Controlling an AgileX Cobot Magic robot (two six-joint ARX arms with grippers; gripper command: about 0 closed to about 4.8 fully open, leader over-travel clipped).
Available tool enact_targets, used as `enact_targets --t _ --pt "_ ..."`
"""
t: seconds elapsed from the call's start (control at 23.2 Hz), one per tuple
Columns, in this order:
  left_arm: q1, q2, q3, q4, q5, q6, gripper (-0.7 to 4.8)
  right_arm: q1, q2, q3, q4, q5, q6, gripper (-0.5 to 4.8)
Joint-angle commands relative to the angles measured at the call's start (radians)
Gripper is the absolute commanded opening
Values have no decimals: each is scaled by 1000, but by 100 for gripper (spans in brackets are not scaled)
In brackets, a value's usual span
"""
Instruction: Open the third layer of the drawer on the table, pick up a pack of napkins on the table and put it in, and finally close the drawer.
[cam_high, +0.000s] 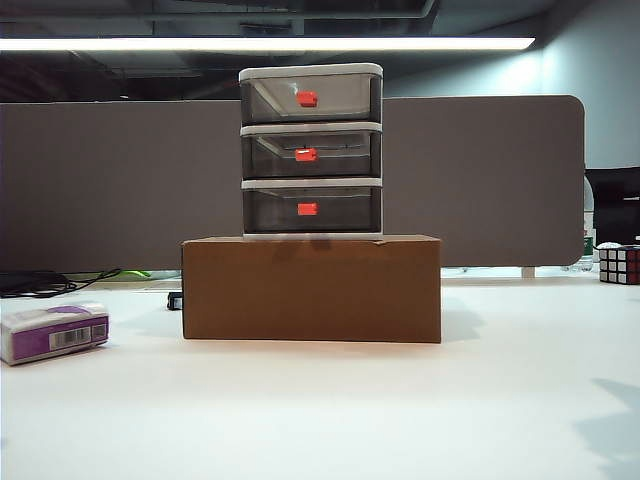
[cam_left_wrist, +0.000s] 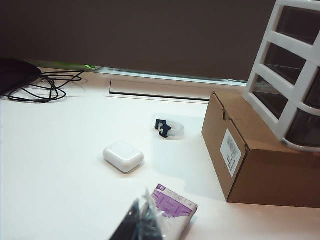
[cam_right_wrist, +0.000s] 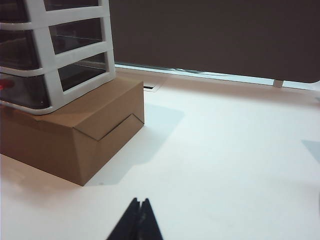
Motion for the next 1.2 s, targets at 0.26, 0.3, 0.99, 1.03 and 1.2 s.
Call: enact_targets --t 0.26,0.3,0.99,1.03,1.2 --pt "-1 0 5 9 0 -2 -3 0 -2 -6 10 -2 1 -6" --pt "-1 0 5 9 1 -2 -3 0 -2 -6 10 -2 1 -6" --pt "-333 0 6 90 244 -433 -2 69 -2 -6 117 -380 281 -6" --pt "-377 1 6 95 129 -479 -2 69 -2 -6 124 -378 364 -6" --pt "-457 10 6 82 64 -364 -2 71 -2 2 119 -380 417 -6"
